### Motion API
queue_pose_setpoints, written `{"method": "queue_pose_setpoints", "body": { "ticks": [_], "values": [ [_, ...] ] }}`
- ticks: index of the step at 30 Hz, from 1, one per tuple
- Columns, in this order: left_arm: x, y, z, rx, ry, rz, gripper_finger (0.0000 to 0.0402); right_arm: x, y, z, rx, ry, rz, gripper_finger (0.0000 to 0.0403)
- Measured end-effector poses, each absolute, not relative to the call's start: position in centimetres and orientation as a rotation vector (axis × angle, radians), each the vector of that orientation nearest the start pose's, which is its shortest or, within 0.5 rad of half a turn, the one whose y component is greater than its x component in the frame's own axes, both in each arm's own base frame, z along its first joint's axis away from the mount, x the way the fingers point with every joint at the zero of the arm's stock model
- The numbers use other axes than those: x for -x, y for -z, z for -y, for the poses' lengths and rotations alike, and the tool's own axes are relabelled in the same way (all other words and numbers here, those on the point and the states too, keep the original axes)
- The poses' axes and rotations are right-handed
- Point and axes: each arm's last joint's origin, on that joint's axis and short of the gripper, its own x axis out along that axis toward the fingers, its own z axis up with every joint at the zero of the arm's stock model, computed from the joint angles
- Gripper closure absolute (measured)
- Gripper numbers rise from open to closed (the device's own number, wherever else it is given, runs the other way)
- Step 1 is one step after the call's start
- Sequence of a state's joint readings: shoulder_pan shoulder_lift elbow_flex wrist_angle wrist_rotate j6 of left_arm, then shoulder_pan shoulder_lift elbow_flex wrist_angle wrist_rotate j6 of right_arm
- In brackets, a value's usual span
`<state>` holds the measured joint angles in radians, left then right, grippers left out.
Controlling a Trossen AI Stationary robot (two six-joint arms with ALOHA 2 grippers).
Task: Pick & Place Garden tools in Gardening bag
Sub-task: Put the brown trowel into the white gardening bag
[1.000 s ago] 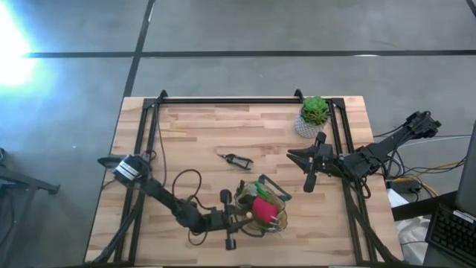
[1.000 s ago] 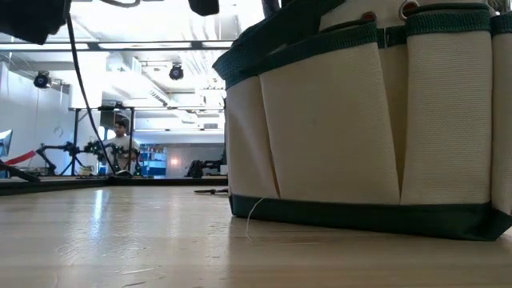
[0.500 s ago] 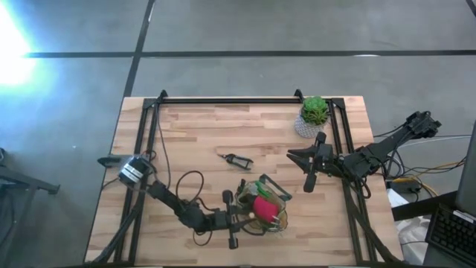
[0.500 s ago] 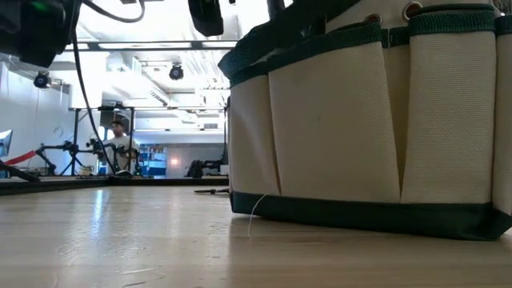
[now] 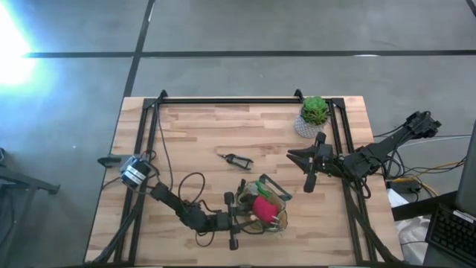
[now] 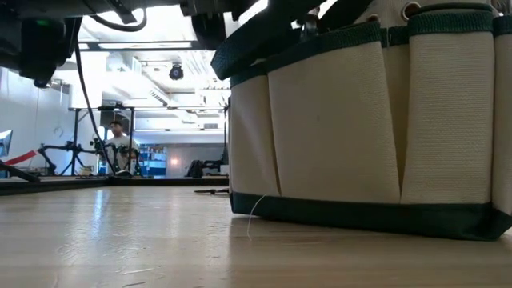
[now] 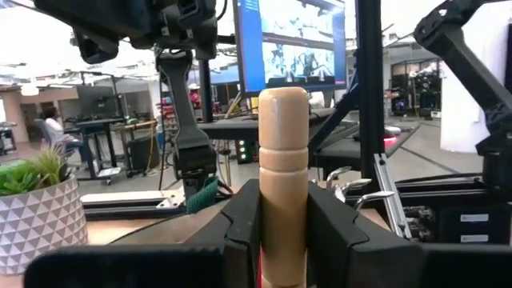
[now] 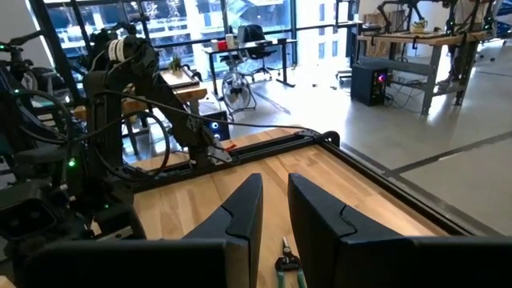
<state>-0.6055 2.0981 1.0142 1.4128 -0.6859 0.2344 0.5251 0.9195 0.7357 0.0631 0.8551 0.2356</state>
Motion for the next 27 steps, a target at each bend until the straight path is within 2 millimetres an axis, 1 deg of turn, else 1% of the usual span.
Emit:
{"method": "queue_pose_setpoints", "body": {
  "ticks": [5, 11, 18, 27],
  "values": [
    [-34.4, -18.0, 22.0, -0.034, -0.07, 0.284, 0.0333, -18.2, -31.7, -8.0, -0.155, 0.339, -0.055, 0.0346],
    [-34.3, -18.2, 22.8, -0.064, -0.039, 0.287, 0.0333, -18.2, -31.7, -8.0, -0.153, 0.339, -0.058, 0.0346],
    [-34.5, -17.4, 23.0, -0.109, -0.029, 0.201, 0.0333, -18.2, -31.7, -8.0, -0.152, 0.339, -0.059, 0.0346],
    [-34.8, -16.9, 22.7, -0.176, -0.058, 0.157, 0.0333, -18.2, -31.6, -8.0, -0.152, 0.339, -0.059, 0.0346]
  ]
}}
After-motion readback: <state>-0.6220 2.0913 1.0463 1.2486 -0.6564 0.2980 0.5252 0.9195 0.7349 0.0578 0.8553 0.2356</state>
